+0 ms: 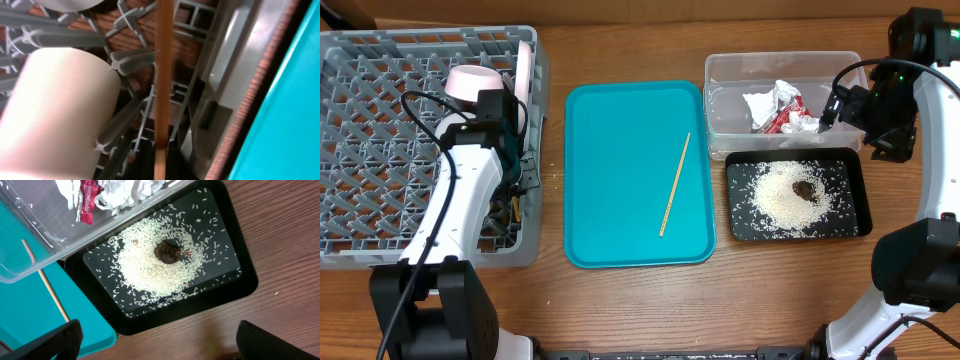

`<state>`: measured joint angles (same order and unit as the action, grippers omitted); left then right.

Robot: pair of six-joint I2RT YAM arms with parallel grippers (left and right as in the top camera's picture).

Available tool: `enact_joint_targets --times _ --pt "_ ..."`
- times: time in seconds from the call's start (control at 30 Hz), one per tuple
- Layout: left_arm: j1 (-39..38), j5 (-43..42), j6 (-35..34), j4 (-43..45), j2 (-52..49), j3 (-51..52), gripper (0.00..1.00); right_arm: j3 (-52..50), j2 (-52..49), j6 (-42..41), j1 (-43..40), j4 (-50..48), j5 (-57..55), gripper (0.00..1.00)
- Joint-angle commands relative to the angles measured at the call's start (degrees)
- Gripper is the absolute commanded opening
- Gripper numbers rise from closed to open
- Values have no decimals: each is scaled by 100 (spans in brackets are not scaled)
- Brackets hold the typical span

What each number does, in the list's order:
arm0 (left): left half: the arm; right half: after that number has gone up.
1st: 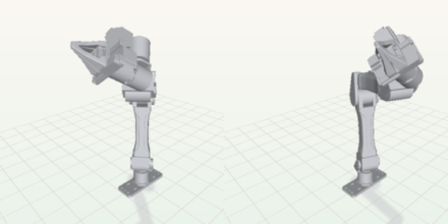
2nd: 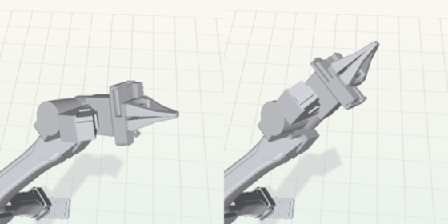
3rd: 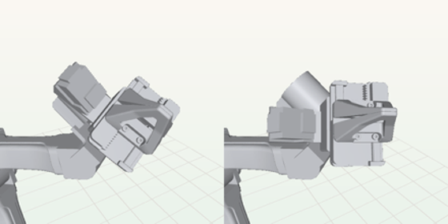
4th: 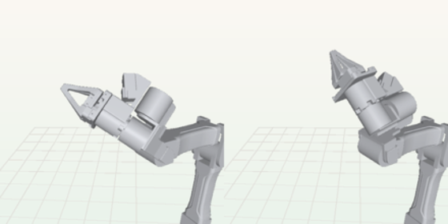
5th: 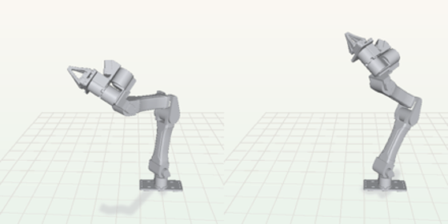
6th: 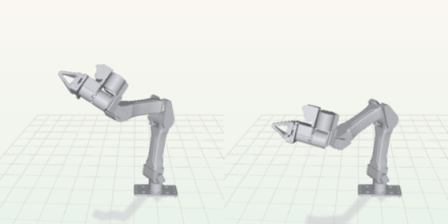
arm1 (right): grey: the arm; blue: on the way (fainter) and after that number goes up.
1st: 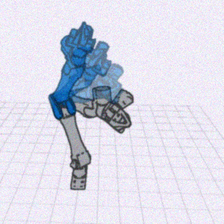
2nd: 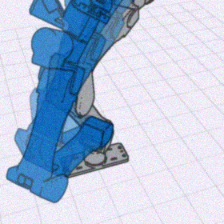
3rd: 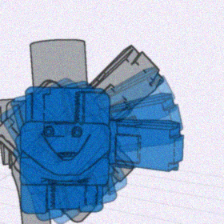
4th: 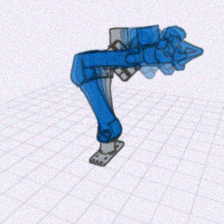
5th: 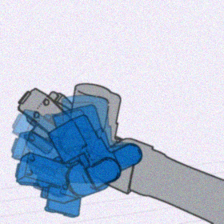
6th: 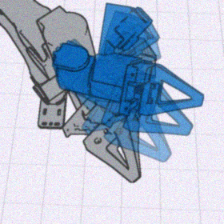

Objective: Sort waste into correct bins and load items into the dishwasher
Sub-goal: 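Return the left gripper to the tray and grasp the second chopstick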

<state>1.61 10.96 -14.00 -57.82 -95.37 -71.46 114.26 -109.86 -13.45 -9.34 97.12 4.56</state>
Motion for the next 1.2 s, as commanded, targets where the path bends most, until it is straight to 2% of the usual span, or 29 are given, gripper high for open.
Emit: enact_joint_targets --times 0.0,0.03,0.13,0.33,0.5,0.63,0.67,0.83,1.0,1.1,1.17 --pt "35 -9 74 22 -31 -72 44 46 208 -11 -11 -7 22 100" --pt "35 -15 74 13 -28 -90 57 46 208 -11 -11 -7 22 100" --pt "26 -28 76 -111 -9 -293 64 46 208 -11 -11 -7 22 100" --pt "-328 -293 76 -647 212 -1231 64 46 208 -11 -11 -7 22 100" --pt "-1493 -1576 48 -391 352 -1377 58 46 208 -11 -11 -7 24 100" --pt "-2785 -1486 -26 278 140 -1377 63 46 208 -11 -11 -7 24 100" --pt "-3084 -1482 -83 472 -39 -1377 70 46 208 -11 -11 -7 24 100" --pt "-3724 -1506 -275 1373 -1198 -1377 72 46 208 -11 -11 -9 109 100" --pt "-3814 -1508 -282 1676 -2210 -1377 69 46 208 -9 -11 -11 107 100" --pt "-3838 -1537 -428 1580 -2564 -1377 62 46 208 -9 -11 -15 107 100" --pt "-3840 -1547 -446 1438 -2721 -1377 52 46 208 -9 -11 -15 107 100"
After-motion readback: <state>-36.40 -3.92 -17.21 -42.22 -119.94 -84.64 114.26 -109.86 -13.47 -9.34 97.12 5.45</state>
